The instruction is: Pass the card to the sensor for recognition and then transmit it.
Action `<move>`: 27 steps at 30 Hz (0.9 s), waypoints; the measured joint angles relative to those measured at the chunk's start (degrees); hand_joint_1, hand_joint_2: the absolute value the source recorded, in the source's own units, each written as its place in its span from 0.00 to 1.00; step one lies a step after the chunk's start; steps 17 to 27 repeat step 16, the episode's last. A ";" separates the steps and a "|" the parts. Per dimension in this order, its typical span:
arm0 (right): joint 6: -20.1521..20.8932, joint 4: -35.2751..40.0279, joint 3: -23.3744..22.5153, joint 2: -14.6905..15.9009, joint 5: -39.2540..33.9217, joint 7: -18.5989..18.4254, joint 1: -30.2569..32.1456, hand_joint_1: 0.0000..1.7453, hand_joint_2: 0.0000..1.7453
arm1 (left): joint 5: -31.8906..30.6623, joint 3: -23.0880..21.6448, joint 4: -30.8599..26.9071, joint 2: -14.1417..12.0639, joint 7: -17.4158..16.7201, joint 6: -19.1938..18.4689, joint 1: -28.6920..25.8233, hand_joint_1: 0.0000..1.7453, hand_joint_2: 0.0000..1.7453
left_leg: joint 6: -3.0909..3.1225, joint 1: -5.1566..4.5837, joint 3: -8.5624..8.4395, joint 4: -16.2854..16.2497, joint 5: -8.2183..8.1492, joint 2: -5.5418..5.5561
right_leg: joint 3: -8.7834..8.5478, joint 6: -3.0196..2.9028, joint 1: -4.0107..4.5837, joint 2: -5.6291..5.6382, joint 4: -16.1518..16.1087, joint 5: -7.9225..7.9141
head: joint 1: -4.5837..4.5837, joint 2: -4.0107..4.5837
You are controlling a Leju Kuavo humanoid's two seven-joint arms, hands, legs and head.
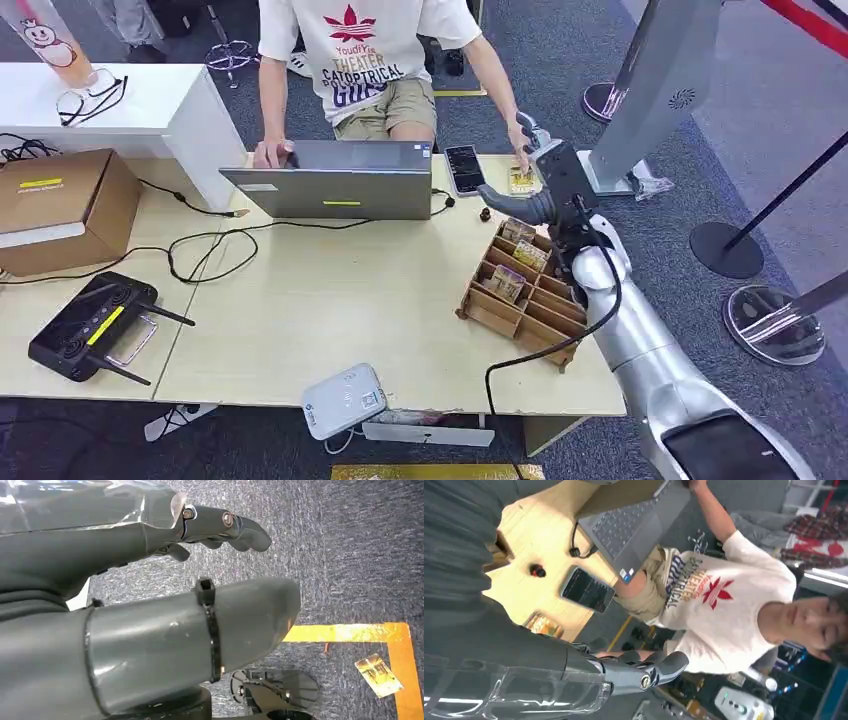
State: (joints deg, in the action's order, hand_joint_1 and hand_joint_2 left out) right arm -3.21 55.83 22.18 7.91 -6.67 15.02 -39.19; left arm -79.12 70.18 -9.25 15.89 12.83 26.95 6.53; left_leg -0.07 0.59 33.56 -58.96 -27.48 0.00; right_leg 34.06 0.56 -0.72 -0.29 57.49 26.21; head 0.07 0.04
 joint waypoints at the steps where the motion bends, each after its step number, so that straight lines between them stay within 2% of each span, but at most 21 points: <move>1: -0.26 1.05 -0.85 0.37 -0.09 0.02 0.75 0.00 1.00 | 0.18 0.11 0.00 0.00 0.04 0.05 0.00 0.00 0.00 | 0.00 0.00 0.00 0.00 0.00 0.00 | 0.00 0.00 0.00 0.00 0.00 0.00 | 0.00 0.00; 9: -1.51 7.82 -7.83 2.29 -0.61 0.07 7.67 0.00 1.00 | 0.46 1.25 0.00 0.00 0.42 0.31 -0.14 0.00 0.00 | 0.00 0.01 0.01 0.00 0.00 0.03 | -0.01 0.00 0.01 -0.05 0.00 0.01 | 0.00 0.00; 16: -4.37 12.08 -15.00 3.67 0.83 -0.85 13.89 0.00 1.00 | -0.19 1.44 0.00 0.04 0.24 0.48 -0.15 0.00 0.00 | 0.02 0.00 0.02 0.00 -0.02 0.05 | 0.00 0.00 0.00 -0.04 -0.01 0.01 | 0.00 0.00; 27: -4.37 12.08 -15.00 3.67 0.83 -0.85 13.89 0.00 1.00 | -0.19 1.44 0.00 0.04 0.24 0.48 -0.15 0.00 0.00 | 0.02 0.00 0.02 0.00 -0.02 0.05 | 0.00 0.00 0.00 -0.04 -0.01 0.01 | 0.00 0.00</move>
